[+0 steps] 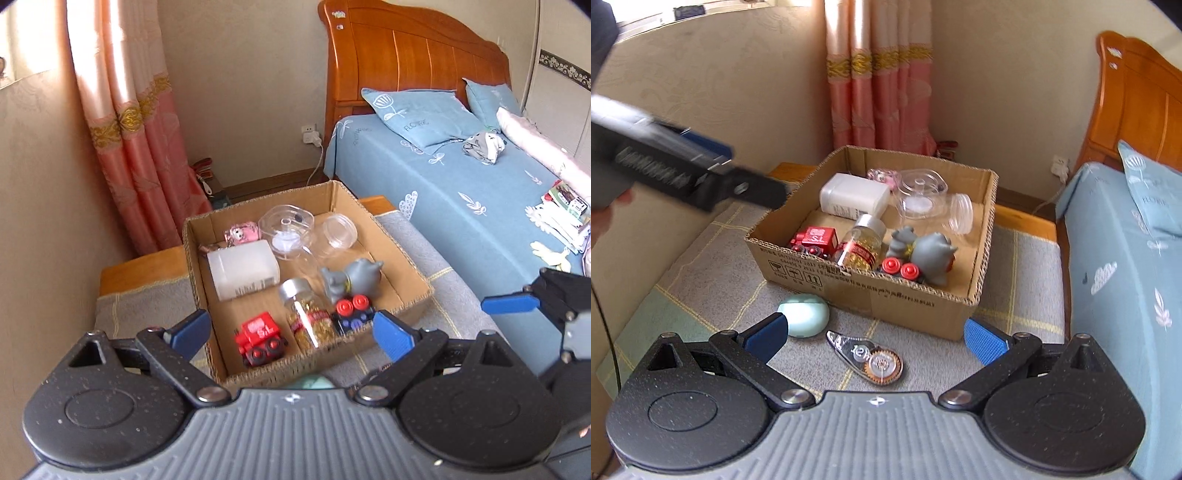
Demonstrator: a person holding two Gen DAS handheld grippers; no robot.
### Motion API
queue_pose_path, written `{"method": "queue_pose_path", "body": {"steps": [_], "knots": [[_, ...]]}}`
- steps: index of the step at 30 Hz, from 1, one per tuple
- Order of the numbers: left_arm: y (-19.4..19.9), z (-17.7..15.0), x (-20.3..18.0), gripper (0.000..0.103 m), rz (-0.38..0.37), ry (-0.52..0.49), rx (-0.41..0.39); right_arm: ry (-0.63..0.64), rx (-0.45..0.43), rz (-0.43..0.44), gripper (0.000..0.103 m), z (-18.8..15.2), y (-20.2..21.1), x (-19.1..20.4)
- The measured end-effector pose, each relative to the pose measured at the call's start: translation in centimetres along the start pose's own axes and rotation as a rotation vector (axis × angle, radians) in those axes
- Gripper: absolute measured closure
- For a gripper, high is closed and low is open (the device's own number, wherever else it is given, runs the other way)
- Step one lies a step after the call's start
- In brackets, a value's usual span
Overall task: Organize rigid objects
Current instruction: 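Move left tool to mint-green case while right tool moves to correction tape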
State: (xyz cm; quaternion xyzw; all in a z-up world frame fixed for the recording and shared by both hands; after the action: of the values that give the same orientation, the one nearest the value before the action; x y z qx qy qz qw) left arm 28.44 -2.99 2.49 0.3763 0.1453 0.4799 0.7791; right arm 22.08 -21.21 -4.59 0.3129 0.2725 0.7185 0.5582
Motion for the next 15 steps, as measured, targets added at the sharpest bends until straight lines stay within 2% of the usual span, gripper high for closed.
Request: {"method": "queue_pose_path", "body": {"steps": [3,6,8,15], "knots": [[0.7,-1.3,-0.6,0.003,0.036,0.004,-0.013,-0.035,0.003,-0.026,0.000,-0.6,-0.1,-0.5],[1.1,-2.6,-0.9,0.002,0.100,0.000,-0.041,-0.071,-0.005,-0.053,0.000,-1.3,-0.3,-1.0],[0.9,-3.8,-1.2,0.001,0.112,0.012,-0.045,-0.100,-0.010,-0.068,0.000,-1.9,-0.8,-1.2],[-1.5,-8.6,-1.0,0.001,0.156,0.118,-0.047,-0.163,-0.011,-0.098,0.000,-5.3,-4.9,-1.3]]}}
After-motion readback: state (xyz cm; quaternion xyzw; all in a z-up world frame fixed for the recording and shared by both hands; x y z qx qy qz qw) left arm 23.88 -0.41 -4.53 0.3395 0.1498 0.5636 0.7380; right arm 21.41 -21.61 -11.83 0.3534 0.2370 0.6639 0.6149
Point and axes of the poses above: each gripper's, at about its wrist camera, not at the fingertips, and y roughly against the way its jaws point, x to its left, z to its top, the point moved 7 cm from there along -y, roughly the way its jaws point, and after that the axes turned 10 degrees about -y, right-handed, at the moved point
